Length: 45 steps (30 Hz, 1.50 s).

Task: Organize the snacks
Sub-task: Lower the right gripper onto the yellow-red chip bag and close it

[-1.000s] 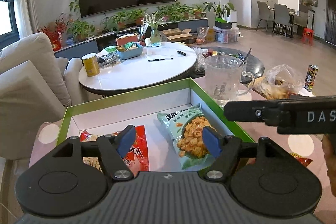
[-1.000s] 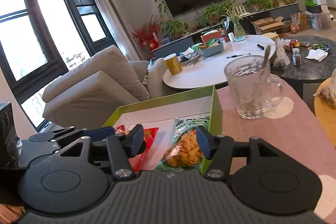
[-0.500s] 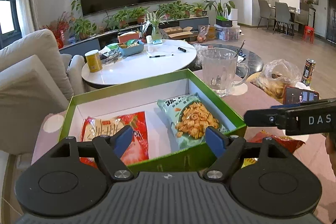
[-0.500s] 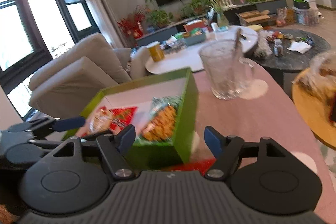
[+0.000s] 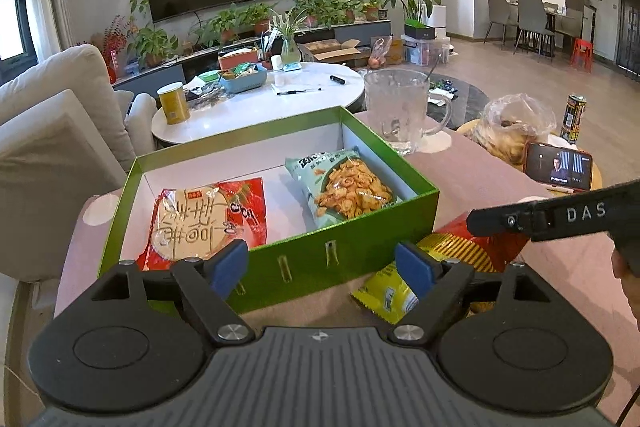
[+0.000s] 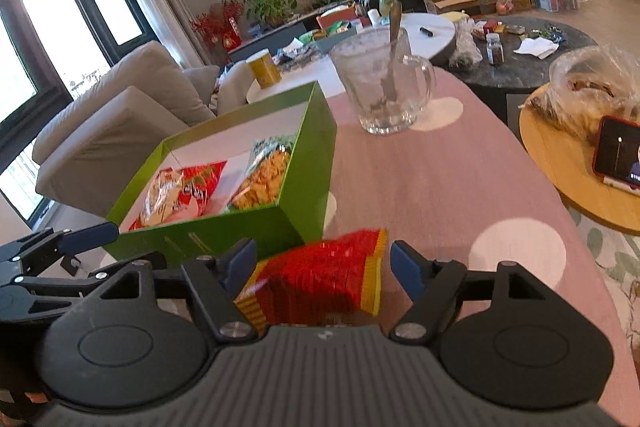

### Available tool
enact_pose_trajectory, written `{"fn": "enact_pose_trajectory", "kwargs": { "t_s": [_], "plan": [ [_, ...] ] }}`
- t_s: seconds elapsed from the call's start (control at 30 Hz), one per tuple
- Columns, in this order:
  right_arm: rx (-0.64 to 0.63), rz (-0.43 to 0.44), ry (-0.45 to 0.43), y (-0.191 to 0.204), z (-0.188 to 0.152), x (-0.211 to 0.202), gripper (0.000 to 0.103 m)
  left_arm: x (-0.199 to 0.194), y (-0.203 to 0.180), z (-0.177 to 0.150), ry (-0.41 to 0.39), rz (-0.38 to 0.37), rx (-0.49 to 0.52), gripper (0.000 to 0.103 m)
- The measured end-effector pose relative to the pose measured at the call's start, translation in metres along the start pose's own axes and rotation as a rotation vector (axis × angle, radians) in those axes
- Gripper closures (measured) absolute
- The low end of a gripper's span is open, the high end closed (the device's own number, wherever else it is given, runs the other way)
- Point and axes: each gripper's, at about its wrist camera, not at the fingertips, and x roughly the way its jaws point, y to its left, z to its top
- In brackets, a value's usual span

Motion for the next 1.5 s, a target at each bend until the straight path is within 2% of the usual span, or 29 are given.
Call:
{"fn": "enact_pose_trajectory", "kwargs": {
  "t_s": [0.3, 0.43, 0.5, 0.8, 1.03, 1.27, 1.37, 1.5],
  "plan": [
    [-0.087, 0.065, 0.035, 0.025, -0.012, 0.000, 0.043, -0.004, 0.022, -0.013, 0.027, 0.054, -0.084, 0.023],
    [-0.136, 0.115, 0.048, 0.036, -0.017, 0.000, 0.043, -0.004, 0.031, -0.017, 0.043, 0.054, -0.112, 0.023],
    [-0.123, 0.109, 0.037, 0.033, -0.015, -0.002, 0.043, -0.004, 0.032, -0.019, 0.047, 0.050, -0.116, 0.023],
    [-0.066, 0.066, 0.028, 0.022, -0.010, -0.007, 0.043, 0.005, 0.013, -0.027, 0.104, -0.058, -0.067, 0.023],
    [-0.079, -0.004, 0.042, 0.017, -0.012, -0.002, 0.043, 0.011, -0.003, -0.028, 0.123, -0.090, -0.019, 0.022],
    [-0.080, 0.002, 0.044, 0.013, -0.013, 0.000, 0.043, 0.017, -0.015, -0.031, 0.170, -0.126, 0.034, 0.019],
    [-0.076, 0.009, 0.046, 0.013, -0.012, 0.000, 0.043, 0.022, -0.017, -0.032, 0.203, -0.149, 0.032, 0.019],
    [-0.074, 0.018, 0.046, 0.013, -0.011, 0.001, 0.043, 0.030, -0.017, -0.031, 0.235, -0.140, 0.017, 0.020]
  ]
}}
